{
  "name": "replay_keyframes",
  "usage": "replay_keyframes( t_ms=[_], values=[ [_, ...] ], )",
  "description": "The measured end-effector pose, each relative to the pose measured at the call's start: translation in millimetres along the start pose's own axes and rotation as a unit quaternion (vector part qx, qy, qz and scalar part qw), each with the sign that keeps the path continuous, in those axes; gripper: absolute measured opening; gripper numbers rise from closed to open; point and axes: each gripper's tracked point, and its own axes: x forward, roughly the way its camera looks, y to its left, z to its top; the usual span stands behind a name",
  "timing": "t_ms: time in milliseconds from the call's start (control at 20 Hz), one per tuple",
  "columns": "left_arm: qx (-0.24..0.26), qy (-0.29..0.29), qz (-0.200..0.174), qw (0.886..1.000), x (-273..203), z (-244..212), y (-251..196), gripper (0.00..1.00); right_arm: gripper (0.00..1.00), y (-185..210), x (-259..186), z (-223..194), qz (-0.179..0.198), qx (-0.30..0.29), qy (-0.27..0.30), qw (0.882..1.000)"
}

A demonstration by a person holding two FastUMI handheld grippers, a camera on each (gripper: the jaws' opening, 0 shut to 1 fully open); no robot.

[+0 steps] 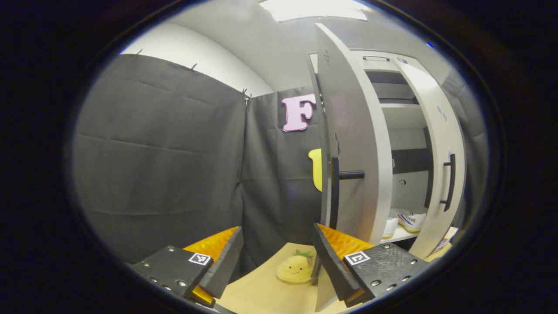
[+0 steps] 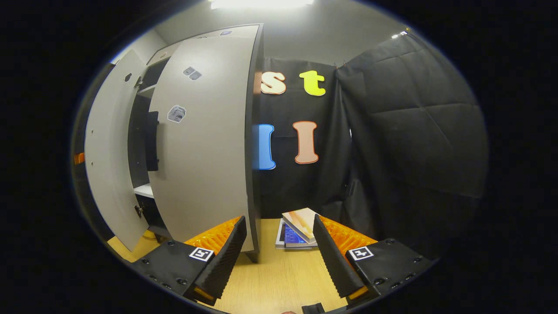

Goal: Grab one shoe with the right hand and put it into the shoe cabinet, grab the other shoe with the left hand and put it into the shoe cabinet; then close the right door with the right hand and the left door with the left hand.

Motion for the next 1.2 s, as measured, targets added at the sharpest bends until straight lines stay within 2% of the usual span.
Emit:
replay_keyframes(
  t_ms=[200,250,650,850,1150,1200],
  values=[
    [-0.003,-0.001,-0.010,1.000,-8,2,-21,0.94,0.93,-9,-2,-5,0.002,0.005,0.006,1.000],
    [-0.005,-0.001,-0.017,1.000,-8,1,-28,0.94,0.96,-11,-2,-5,0.001,0.006,0.006,1.000],
    [-0.025,-0.005,-0.077,0.997,0,0,-87,0.94,0.96,-21,-20,-8,-0.001,0.012,0.005,1.000],
    [-0.031,0.000,-0.118,0.993,6,-7,-128,0.94,0.96,-26,-29,-10,-0.002,0.012,0.008,1.000],
    [-0.022,0.017,-0.126,0.992,14,-23,-156,0.93,0.96,-33,-38,-14,0.008,0.014,0.008,1.000],
    [-0.019,0.020,-0.122,0.992,11,-26,-157,0.93,0.93,-34,-39,-14,0.011,0.014,0.007,1.000]
  ],
)
